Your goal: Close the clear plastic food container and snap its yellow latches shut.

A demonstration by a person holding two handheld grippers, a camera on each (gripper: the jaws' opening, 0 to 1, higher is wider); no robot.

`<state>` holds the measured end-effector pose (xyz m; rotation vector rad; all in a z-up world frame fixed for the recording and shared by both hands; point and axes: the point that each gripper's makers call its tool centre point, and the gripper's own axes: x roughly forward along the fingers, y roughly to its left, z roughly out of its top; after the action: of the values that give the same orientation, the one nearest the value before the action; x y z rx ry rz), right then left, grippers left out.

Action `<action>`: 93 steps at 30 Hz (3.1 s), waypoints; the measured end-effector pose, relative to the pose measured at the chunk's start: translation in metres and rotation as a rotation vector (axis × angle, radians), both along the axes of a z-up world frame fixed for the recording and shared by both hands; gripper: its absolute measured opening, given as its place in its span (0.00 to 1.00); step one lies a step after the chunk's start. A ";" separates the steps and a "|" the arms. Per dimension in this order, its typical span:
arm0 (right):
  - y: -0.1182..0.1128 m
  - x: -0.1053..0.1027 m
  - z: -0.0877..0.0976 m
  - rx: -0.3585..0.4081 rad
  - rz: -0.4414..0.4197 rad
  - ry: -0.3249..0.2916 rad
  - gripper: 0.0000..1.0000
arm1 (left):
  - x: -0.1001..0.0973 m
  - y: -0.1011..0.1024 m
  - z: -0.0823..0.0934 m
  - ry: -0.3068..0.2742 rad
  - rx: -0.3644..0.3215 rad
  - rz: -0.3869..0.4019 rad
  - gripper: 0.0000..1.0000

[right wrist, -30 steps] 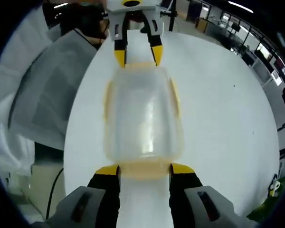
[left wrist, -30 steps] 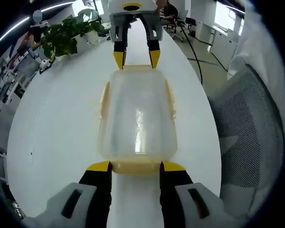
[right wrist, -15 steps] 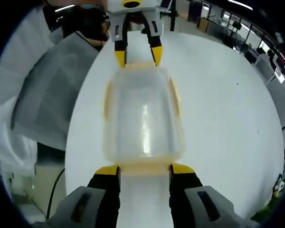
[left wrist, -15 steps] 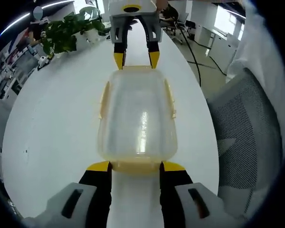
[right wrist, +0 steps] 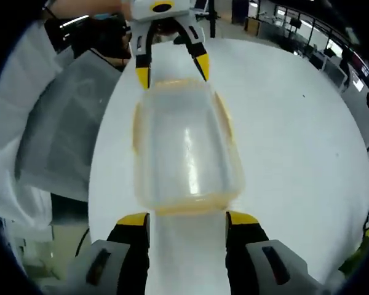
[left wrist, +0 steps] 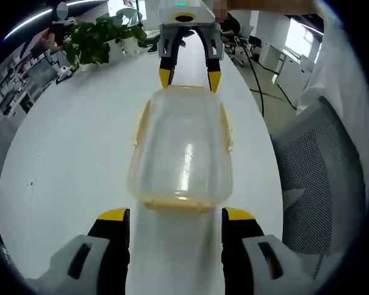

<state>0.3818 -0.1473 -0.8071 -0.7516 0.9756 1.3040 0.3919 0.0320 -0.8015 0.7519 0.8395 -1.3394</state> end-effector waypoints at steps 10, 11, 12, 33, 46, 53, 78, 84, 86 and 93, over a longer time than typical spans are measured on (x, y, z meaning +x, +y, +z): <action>-0.010 -0.004 0.014 0.047 -0.192 0.000 0.42 | -0.003 0.004 0.015 0.036 -0.095 0.228 0.53; -0.010 -0.003 0.015 0.055 -0.222 0.006 0.42 | -0.003 0.003 0.016 0.049 -0.110 0.255 0.53; -0.009 -0.004 0.015 0.059 -0.251 0.016 0.43 | -0.001 0.004 0.017 0.055 -0.113 0.286 0.54; 0.007 0.010 0.022 0.138 -0.749 0.146 0.38 | 0.007 0.000 0.017 0.259 -0.174 0.844 0.51; 0.020 0.021 0.021 0.234 -0.946 0.228 0.36 | -0.002 -0.009 0.007 0.405 -0.190 1.012 0.46; 0.020 0.018 0.013 0.214 -0.999 0.260 0.36 | -0.003 -0.017 0.003 0.456 -0.207 1.042 0.44; 0.023 0.017 0.007 0.218 -1.054 0.282 0.30 | -0.006 -0.029 -0.004 0.533 -0.285 1.038 0.29; 0.024 0.017 0.008 0.221 -1.066 0.295 0.31 | -0.005 -0.025 -0.003 0.502 -0.292 0.986 0.30; 0.024 0.017 0.008 0.224 -1.074 0.295 0.31 | -0.005 -0.026 -0.002 0.484 -0.282 0.986 0.30; 0.025 0.018 0.008 0.231 -1.097 0.292 0.32 | -0.003 -0.026 -0.001 0.495 -0.284 0.975 0.31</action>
<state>0.3994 -0.1225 -0.7992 0.1993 1.1809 0.5232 0.3884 0.0059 -0.8030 -0.2504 1.1593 -0.7085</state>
